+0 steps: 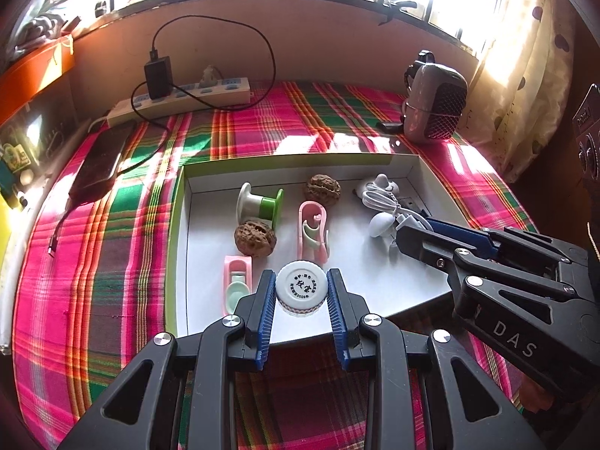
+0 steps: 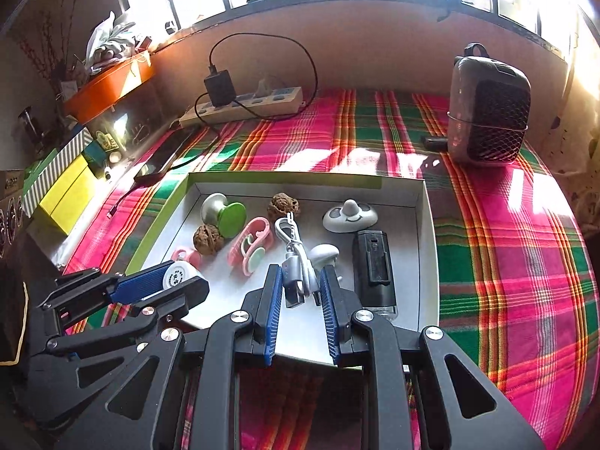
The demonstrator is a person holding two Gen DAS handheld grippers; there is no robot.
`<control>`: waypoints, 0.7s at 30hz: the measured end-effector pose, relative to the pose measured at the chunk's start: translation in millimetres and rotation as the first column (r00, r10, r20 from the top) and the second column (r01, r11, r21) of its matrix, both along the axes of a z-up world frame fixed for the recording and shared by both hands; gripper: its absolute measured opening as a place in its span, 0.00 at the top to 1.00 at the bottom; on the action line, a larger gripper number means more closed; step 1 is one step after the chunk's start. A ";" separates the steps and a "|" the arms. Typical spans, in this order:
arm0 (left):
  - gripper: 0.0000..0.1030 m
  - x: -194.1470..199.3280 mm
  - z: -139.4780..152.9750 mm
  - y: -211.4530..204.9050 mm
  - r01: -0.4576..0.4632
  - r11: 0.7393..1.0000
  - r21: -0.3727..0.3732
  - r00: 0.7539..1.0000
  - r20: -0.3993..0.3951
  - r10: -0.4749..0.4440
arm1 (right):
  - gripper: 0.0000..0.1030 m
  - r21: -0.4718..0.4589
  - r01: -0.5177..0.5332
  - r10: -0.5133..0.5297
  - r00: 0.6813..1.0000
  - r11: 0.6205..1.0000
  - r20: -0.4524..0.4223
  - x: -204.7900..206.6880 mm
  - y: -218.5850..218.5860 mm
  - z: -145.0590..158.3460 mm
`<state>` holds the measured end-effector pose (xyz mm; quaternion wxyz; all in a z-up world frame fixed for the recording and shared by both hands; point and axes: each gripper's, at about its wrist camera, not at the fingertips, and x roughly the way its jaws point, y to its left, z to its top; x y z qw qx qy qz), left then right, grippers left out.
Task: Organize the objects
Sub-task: 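Carry the white cable and white tin over the box with both grippers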
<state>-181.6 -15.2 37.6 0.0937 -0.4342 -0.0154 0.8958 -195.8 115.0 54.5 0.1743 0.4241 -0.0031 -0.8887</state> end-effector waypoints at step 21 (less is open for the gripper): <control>0.75 -18.8 -16.1 -0.3 0.005 1.000 -0.017 1.000 0.027 -0.005 | 0.79 0.011 -0.013 0.012 0.997 1.000 0.078 -25.7 -11.8 -23.6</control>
